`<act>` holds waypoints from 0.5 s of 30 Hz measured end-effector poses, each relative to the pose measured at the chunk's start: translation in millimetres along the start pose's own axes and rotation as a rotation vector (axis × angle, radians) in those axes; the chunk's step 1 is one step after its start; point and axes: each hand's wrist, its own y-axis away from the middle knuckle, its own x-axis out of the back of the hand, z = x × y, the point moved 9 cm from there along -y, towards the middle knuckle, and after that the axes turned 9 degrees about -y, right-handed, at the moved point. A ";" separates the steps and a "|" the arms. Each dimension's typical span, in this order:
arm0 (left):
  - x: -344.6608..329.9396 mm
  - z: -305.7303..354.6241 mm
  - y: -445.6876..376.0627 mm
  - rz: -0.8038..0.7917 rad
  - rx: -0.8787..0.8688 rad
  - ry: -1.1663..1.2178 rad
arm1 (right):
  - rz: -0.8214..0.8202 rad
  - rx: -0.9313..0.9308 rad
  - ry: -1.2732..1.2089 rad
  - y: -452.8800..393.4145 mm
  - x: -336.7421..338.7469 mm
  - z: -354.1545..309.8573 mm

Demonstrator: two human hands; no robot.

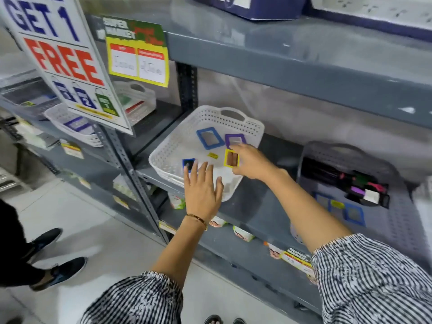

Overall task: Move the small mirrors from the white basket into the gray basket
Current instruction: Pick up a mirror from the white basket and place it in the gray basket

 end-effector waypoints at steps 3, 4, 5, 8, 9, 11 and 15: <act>-3.2 26.3 -2.0 -0.005 -0.041 0.058 | 0.066 -0.046 -0.076 37.4 35.1 23.6; -6.0 33.6 -1.7 -0.017 -0.047 0.074 | 0.074 -0.077 -0.081 51.3 44.7 35.1; -9.3 46.9 -0.6 -0.029 -0.071 0.092 | 0.079 -0.119 -0.084 71.0 54.6 51.3; -19.6 71.0 4.5 -0.067 -0.107 0.100 | 0.040 -0.251 -0.077 123.7 68.7 97.6; -23.6 74.9 6.1 -0.085 -0.107 0.089 | 0.013 -0.288 -0.058 139.6 68.6 110.4; -28.7 83.2 9.9 -0.096 -0.109 0.078 | -0.025 -0.369 -0.011 173.6 67.4 135.7; -33.8 86.0 13.6 -0.073 -0.103 0.050 | -0.096 -0.503 -0.013 220.2 55.7 171.5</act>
